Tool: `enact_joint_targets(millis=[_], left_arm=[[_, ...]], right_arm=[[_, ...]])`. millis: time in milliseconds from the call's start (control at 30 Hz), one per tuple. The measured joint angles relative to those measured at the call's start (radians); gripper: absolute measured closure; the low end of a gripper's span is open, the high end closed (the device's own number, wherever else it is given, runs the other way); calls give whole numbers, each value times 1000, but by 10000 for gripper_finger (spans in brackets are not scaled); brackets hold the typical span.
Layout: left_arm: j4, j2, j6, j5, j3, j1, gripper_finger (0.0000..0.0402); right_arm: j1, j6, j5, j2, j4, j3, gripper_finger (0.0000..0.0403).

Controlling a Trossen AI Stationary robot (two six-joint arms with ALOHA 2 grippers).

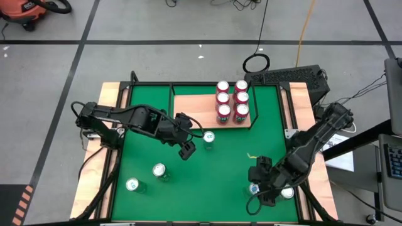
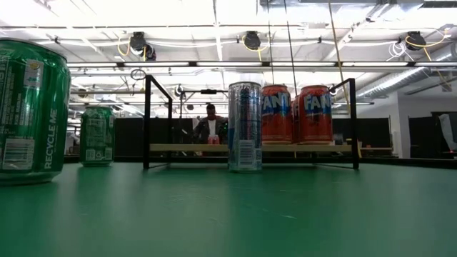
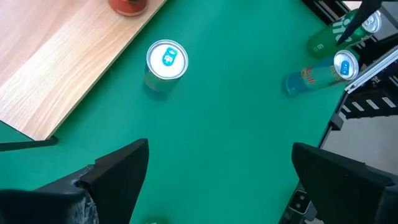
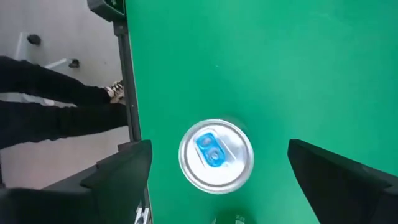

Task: Place canned beverage on shelf
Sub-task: Put the blue soda can on the shelf

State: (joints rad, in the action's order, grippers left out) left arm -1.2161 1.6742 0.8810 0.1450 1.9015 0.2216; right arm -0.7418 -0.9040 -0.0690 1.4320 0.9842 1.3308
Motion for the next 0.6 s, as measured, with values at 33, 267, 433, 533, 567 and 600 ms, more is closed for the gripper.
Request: enact_joint_targets(millis=[33,267,433,533,567,600], left_arm=[[1,0,0,3,0,-1,6],[3,0,1,24,0,-4,6],[3,0,-4,24,0,-4,6],[2,0,-22,24,0,-4,6],[2,0,-23,24,0,-4,6],[1,0,-23,24,0,-4,6]], right_arm=[[0,2,14,10,-3,0,35],[0,9,72,78,-16,0,35],[0,35,71,117,-15,0,35],[1,33,71,123,-15,0,35],[1,29,71,127,-15,0,35],[1,24,71,129,-14,1,37]])
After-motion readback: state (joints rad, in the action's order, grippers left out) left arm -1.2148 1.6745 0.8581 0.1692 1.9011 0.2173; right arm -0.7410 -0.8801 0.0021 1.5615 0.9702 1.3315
